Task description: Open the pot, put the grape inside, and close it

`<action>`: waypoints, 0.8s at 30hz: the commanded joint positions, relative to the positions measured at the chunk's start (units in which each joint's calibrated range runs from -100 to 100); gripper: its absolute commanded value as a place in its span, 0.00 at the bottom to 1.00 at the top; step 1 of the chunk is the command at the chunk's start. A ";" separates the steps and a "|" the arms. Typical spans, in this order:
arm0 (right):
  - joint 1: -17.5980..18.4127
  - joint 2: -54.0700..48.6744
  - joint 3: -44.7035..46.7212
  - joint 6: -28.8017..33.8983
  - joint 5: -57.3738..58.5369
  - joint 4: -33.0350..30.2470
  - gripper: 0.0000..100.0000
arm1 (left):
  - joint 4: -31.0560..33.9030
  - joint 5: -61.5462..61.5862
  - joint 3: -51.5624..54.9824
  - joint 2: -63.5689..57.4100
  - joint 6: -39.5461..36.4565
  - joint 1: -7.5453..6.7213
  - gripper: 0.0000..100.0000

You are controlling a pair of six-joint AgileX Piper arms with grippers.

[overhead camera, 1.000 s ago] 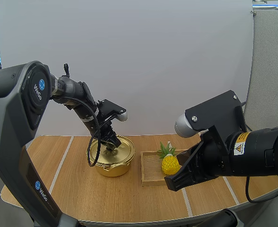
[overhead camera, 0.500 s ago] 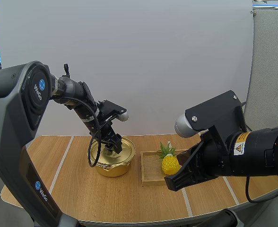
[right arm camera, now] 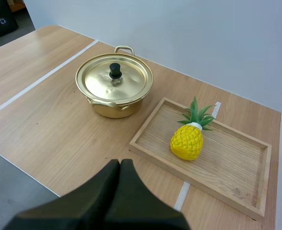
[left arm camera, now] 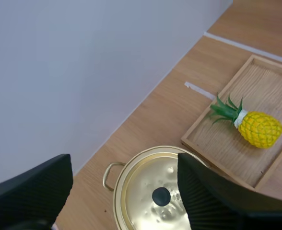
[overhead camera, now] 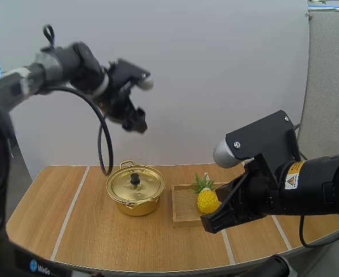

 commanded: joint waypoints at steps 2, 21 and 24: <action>-0.18 -0.45 0.06 -0.04 0.00 0.15 0.00 | -1.16 5.46 -4.41 -5.53 -0.95 -0.16 1.00; -0.18 -0.45 0.06 -0.04 -0.24 0.12 0.00 | 1.45 12.44 -10.10 -30.48 -6.71 -0.16 1.00; -0.18 -0.45 0.06 -0.04 -0.24 0.12 0.00 | 2.31 12.44 -10.10 -33.47 -9.35 -0.16 1.00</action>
